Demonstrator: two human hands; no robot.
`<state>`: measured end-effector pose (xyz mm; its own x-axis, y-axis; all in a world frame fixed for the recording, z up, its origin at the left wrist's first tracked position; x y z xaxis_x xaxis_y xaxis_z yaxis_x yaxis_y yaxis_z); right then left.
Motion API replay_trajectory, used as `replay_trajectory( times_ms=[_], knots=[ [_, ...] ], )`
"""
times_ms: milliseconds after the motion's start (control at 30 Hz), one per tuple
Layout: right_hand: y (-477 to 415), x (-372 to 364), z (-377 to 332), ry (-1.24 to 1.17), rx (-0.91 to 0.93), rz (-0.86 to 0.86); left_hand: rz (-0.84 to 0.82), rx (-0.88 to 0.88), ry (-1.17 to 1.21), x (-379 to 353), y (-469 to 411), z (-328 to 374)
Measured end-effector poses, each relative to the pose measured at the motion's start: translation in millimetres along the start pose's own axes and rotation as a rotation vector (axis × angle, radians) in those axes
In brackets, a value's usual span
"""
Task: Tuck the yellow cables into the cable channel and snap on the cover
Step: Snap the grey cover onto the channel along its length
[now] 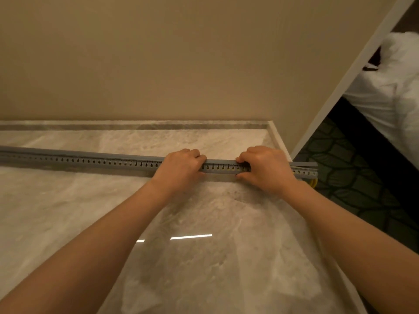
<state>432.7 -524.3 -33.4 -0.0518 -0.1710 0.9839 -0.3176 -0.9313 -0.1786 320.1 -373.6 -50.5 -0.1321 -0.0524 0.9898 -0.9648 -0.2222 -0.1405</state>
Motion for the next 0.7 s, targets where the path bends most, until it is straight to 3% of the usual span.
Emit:
replay_trajectory(
  times_ms=[300,500,700],
  knots=[
    [-6,-2,7,-0.035,0.064,-0.017,-0.052,0.104,0.015,3,2,6],
    [-6,-1,9,-0.03,0.103,0.026,0.376,0.434,0.501,-10,33,40],
    [-3,-2,7,-0.014,0.145,0.069,0.318,0.329,0.313,-8,20,72]
  ],
)
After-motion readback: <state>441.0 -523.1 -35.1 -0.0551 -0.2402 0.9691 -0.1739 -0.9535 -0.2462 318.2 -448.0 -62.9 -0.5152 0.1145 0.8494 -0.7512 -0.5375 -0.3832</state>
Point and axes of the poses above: each hand's wrist, its own y-axis away from the middle knuckle, its own x-axis out of the back of the hand, z = x × y, the point moved 3 cm from there along -y, towards the middle knuckle, and after that the axes turned 6 degrees about x, right-handed, at the moved point
